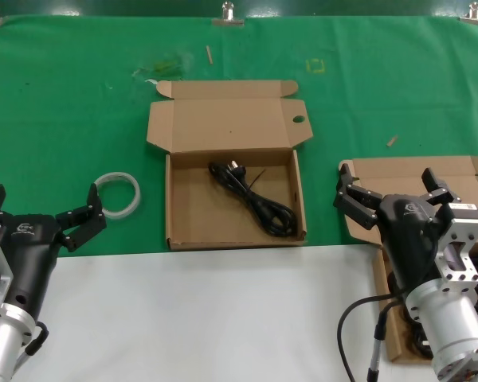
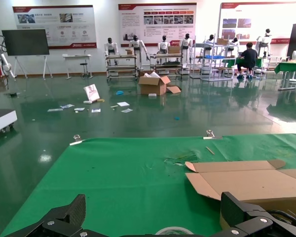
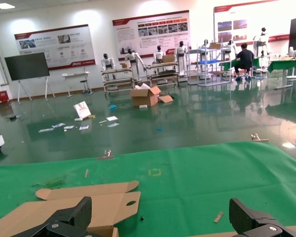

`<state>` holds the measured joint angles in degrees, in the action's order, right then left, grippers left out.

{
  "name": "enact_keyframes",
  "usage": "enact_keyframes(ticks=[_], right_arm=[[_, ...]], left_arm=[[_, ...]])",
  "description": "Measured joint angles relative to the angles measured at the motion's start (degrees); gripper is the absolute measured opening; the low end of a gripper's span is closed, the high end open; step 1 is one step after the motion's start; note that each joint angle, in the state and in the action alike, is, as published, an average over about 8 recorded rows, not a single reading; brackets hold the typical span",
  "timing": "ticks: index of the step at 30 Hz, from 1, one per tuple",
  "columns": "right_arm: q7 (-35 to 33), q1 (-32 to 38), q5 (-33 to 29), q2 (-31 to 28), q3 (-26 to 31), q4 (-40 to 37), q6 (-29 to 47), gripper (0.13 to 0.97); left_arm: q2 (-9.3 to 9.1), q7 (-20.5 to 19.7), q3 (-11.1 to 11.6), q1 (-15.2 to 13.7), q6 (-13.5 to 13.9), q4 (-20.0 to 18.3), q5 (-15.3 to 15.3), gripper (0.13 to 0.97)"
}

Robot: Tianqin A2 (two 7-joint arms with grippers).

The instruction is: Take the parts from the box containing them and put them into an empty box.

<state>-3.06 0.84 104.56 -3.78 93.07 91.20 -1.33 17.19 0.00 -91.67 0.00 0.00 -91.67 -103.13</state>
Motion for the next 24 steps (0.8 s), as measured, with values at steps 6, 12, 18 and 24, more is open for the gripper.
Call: enact_keyframes(ticks=[6, 12, 18, 24], right_arm=[[0.0, 0.0, 0.0, 0.0, 0.0, 0.0, 0.0, 0.966], [0.0, 0.0, 0.0, 0.0, 0.0, 0.0, 0.0, 0.966], [0.0, 0.0, 0.0, 0.0, 0.0, 0.0, 0.0, 0.966], [0.0, 0.0, 0.0, 0.0, 0.0, 0.0, 0.0, 0.966]], left_arm=[[0.0, 0.0, 0.0, 0.0, 0.0, 0.0, 0.0, 0.965], [0.0, 0.0, 0.0, 0.0, 0.0, 0.0, 0.0, 0.965], [0.0, 0.0, 0.0, 0.0, 0.0, 0.0, 0.0, 0.965], [0.0, 0.0, 0.0, 0.0, 0.0, 0.0, 0.0, 0.965]])
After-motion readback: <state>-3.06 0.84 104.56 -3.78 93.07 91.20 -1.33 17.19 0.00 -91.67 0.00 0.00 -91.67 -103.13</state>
